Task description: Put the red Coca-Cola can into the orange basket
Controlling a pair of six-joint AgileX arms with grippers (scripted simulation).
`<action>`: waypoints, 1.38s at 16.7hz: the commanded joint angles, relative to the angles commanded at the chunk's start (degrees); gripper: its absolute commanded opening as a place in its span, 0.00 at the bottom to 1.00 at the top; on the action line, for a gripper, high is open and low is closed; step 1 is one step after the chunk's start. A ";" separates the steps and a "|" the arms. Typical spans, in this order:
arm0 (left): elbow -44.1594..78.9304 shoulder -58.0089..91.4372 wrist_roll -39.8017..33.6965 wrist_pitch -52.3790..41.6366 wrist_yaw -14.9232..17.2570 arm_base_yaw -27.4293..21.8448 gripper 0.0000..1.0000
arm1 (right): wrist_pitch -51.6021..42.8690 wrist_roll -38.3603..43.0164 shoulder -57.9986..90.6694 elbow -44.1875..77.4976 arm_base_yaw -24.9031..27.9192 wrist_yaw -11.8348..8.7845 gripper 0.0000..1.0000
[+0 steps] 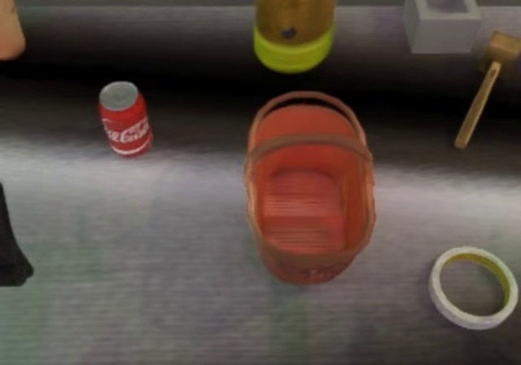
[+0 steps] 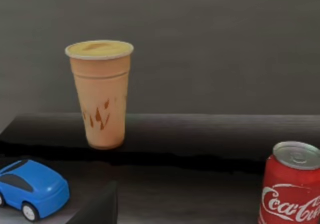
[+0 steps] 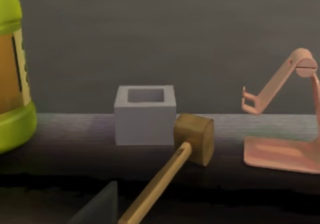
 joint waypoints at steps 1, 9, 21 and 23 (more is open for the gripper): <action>0.00 0.00 0.00 0.00 0.00 0.00 1.00 | 0.00 0.00 0.00 0.00 0.00 0.00 1.00; 14.73 14.46 3.37 -8.35 0.58 -1.85 1.00 | 0.00 0.00 0.00 0.00 0.00 0.00 1.00; 76.01 80.04 19.98 -47.03 0.77 -7.46 1.00 | 0.00 0.00 0.00 0.00 0.00 0.00 1.00; 87.20 92.04 23.07 -54.11 0.71 -8.36 1.00 | 0.00 0.00 0.00 0.00 0.00 0.00 1.00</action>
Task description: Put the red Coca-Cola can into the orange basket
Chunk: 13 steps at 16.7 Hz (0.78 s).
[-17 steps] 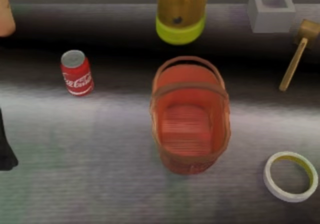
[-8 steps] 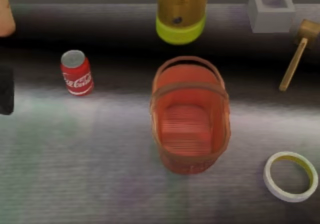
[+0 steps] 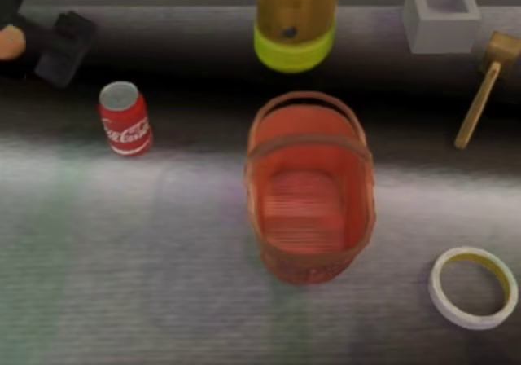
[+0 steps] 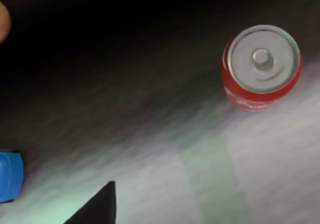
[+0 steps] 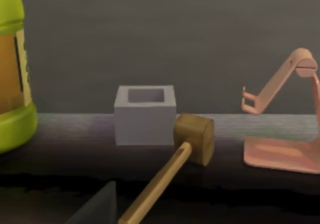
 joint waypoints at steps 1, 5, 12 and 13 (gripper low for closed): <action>5.41 5.77 1.49 -3.41 -0.03 -0.42 1.00 | 0.00 0.00 0.00 0.00 0.00 0.00 1.00; 25.03 26.50 6.84 -15.70 -0.17 -1.89 1.00 | 0.00 0.00 0.00 0.00 0.00 0.00 1.00; 45.42 47.61 12.25 -28.20 -0.37 -3.31 1.00 | 0.00 0.00 0.00 0.00 0.00 0.00 1.00; 46.22 48.41 12.45 -28.67 -0.38 -3.36 1.00 | 0.00 0.00 0.00 0.00 0.00 0.00 1.00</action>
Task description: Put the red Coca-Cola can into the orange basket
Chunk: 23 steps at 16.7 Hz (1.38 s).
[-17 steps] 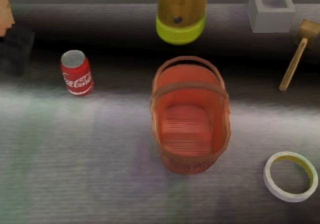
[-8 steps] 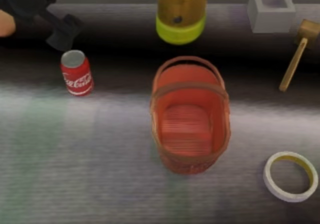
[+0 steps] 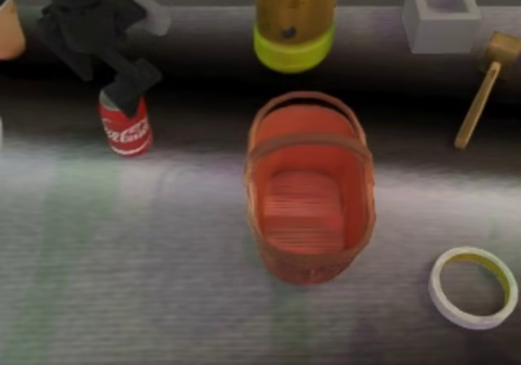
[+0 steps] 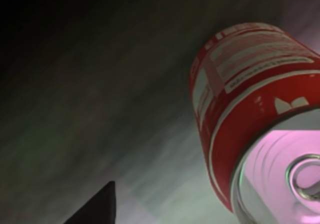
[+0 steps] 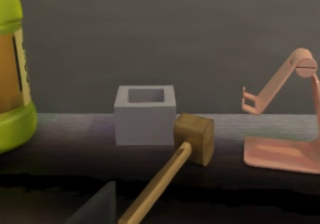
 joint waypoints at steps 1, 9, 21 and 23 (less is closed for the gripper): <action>0.25 0.25 0.06 -0.15 0.00 -0.02 1.00 | 0.00 0.00 0.00 0.00 0.00 0.00 1.00; -4.34 -0.03 0.15 4.27 -0.01 0.09 1.00 | 0.00 0.00 0.00 0.00 0.00 0.00 1.00; -11.56 -0.01 0.12 11.40 -0.01 0.05 0.70 | 0.00 0.00 0.00 0.00 0.00 0.00 1.00; -11.56 -0.01 0.12 11.40 -0.01 0.05 0.55 | 0.00 0.00 0.00 0.00 0.00 0.00 1.00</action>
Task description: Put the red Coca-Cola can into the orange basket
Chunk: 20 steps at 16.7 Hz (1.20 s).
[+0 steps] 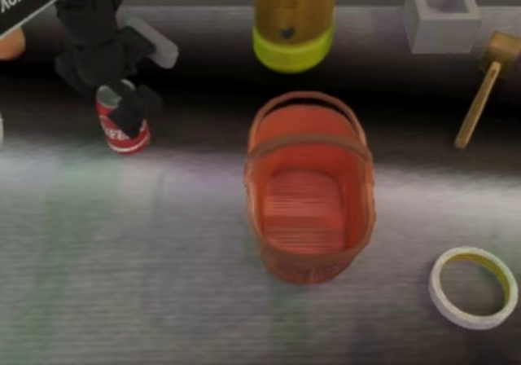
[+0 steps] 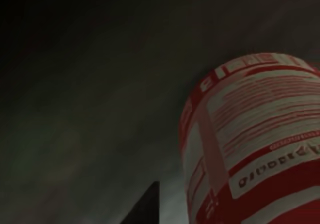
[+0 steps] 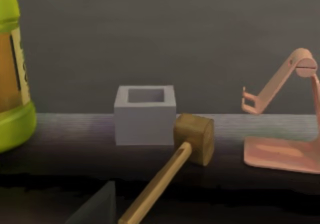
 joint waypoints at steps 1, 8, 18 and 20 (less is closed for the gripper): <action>0.00 0.00 0.00 0.00 0.00 0.00 0.47 | 0.00 0.00 0.00 0.00 0.00 0.00 1.00; 0.00 0.00 0.00 0.00 0.00 0.00 0.00 | 0.00 0.00 0.00 0.00 0.00 0.00 1.00; -0.30 -0.08 -0.06 0.51 0.37 0.02 0.00 | 0.00 0.00 0.00 0.00 0.00 0.00 1.00; -1.82 -0.41 -0.93 3.27 2.48 -0.33 0.00 | 0.00 0.00 0.00 0.00 0.00 0.00 1.00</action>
